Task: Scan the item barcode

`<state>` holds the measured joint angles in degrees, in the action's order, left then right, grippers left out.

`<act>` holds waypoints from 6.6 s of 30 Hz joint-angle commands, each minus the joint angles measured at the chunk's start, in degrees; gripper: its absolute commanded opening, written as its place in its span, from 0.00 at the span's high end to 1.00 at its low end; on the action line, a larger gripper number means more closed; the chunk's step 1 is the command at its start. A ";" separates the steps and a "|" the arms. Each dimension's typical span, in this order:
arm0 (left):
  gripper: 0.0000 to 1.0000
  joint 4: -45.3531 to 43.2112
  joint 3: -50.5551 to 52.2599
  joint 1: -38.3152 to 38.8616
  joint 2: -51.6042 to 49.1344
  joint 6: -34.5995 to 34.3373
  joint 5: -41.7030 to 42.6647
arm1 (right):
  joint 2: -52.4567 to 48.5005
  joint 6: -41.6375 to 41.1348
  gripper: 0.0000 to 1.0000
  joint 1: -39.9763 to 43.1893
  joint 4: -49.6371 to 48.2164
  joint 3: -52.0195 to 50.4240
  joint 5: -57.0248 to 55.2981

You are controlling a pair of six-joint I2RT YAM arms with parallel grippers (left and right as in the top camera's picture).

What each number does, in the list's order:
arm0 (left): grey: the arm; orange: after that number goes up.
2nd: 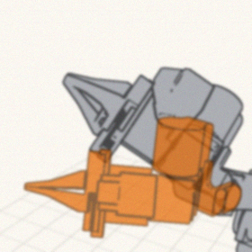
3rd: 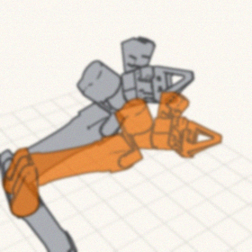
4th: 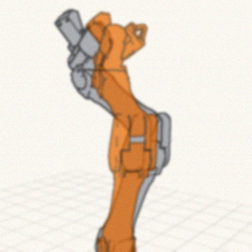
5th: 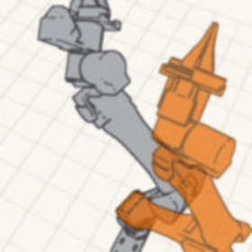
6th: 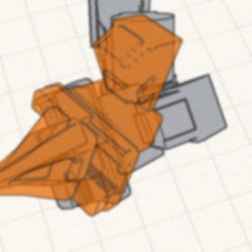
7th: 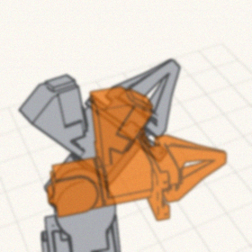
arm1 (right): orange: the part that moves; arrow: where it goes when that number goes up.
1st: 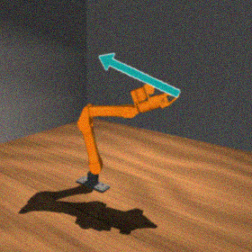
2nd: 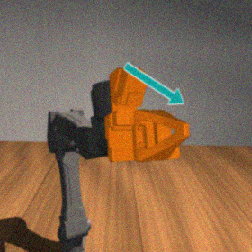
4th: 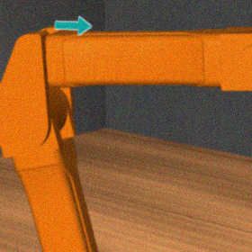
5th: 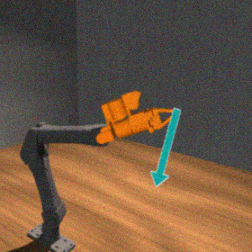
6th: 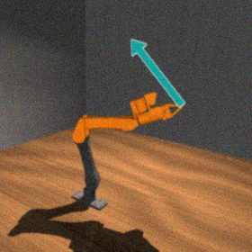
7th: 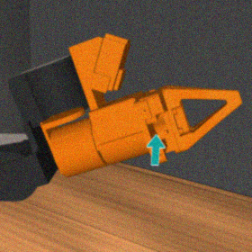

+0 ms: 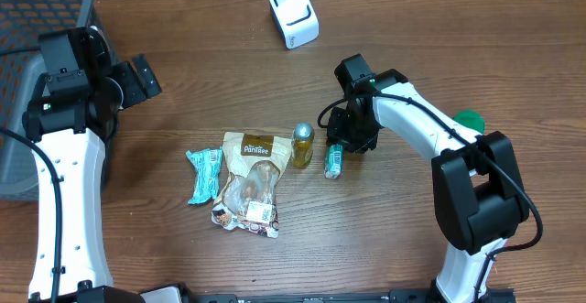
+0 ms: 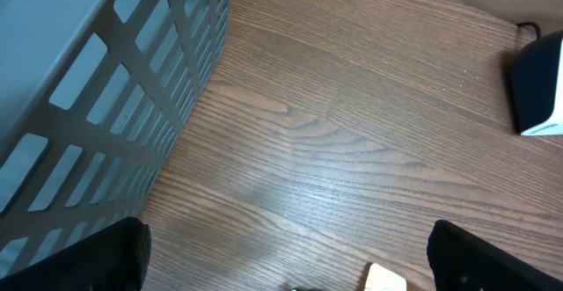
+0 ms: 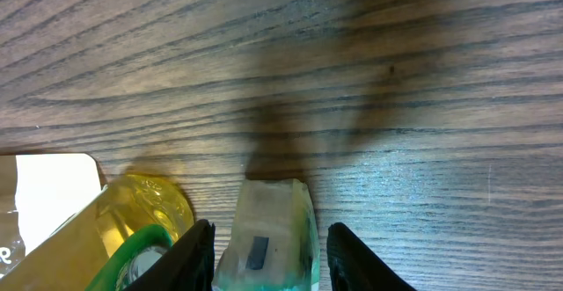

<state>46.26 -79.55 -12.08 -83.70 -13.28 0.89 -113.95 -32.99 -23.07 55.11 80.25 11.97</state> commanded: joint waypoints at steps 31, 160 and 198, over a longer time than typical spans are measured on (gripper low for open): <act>0.01 -0.02 -1.29 0.11 0.33 1.07 0.04 | 0.81 0.00 0.91 -0.31 0.61 -0.13 -0.04; 0.00 -0.02 -1.29 0.11 0.33 1.07 0.04 | 2.29 8.37 0.29 7.34 13.92 4.94 6.29; 0.00 -0.02 -1.29 0.11 0.33 1.09 0.04 | 2.45 15.50 0.41 15.21 16.39 5.64 2.99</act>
<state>46.26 -79.55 -12.08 -83.70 -13.28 0.89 -113.73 -17.93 -7.88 71.72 84.42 16.21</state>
